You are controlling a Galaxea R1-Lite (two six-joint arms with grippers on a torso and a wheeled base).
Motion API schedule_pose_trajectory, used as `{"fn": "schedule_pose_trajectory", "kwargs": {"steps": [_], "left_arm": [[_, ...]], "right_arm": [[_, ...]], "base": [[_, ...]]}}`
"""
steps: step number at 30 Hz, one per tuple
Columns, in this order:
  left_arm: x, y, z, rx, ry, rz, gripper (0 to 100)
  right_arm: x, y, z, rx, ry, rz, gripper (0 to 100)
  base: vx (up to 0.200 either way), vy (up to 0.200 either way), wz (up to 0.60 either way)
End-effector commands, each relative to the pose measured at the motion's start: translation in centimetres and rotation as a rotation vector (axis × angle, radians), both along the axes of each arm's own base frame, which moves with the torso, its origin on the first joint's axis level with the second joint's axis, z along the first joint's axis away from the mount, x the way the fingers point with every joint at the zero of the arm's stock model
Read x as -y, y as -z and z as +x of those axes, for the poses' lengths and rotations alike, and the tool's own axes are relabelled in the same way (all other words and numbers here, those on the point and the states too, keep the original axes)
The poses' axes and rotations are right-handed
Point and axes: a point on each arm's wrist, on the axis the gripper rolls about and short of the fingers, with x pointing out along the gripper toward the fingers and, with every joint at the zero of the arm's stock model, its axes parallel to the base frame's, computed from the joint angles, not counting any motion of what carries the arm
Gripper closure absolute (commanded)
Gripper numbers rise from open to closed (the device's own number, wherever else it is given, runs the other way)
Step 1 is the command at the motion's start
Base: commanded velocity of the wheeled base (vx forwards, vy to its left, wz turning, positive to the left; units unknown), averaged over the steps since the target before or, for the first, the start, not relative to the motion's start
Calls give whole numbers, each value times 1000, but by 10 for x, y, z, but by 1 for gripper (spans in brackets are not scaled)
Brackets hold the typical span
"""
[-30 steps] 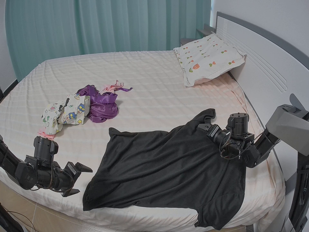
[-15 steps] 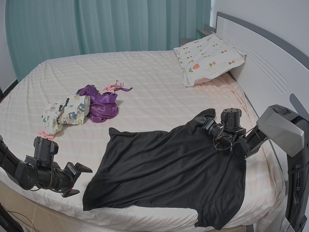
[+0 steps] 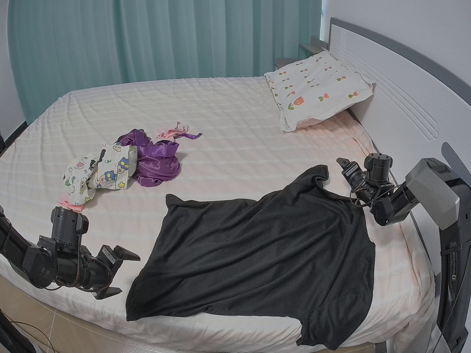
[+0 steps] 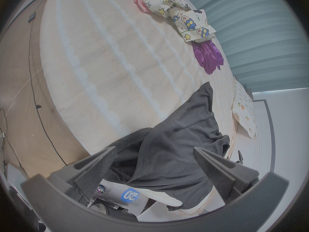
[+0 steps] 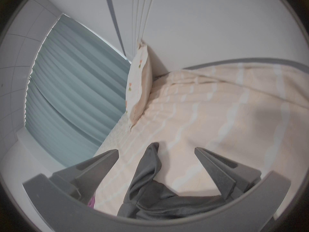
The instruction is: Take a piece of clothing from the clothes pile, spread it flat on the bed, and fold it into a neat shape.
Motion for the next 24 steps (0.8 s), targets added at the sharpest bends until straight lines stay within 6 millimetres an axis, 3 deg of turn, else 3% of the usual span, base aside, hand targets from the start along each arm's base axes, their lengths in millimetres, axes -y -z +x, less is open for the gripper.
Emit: {"fn": "schedule_pose_trajectory", "kwargs": {"steps": [1,6,9,10,13,15,16,17,20,24], "left_arm": [[0,-1,0,5,-2,6,0],[0,-4,-1,23,-5,5,0],[0,-4,-1,22,-6,3,0],[0,-4,-1,20,-5,2,0],[0,-3,-2,14,1,-2,0],[2,-3,-2,9,8,-3,0],[2,-3,-2,9,8,-3,0],[4,-1,-3,1,16,-3,0],[4,0,-5,-5,19,-2,0],[5,2,-6,-18,22,-2,0]], "right_arm": [[6,-9,-8,4,8,-2,0],[1,-31,-49,-38,-52,-6,0],[-6,-42,-91,-56,-136,-4,0],[-6,-43,-93,-56,-139,-3,0],[-6,-51,-141,-48,-209,8,0],[-5,-52,-167,-60,-236,12,0],[-5,-52,-167,-60,-236,12,0],[-2,-53,-190,-86,-265,18,0],[2,-50,-221,-134,-306,17,0],[6,-36,-245,-208,-333,-55,0]], "base": [[0,0,0],[0,0,0],[0,0,0],[0,0,0],[0,0,0],[0,0,0],[0,0,0],[0,0,0],[0,0,0],[-200,0,0]]}}
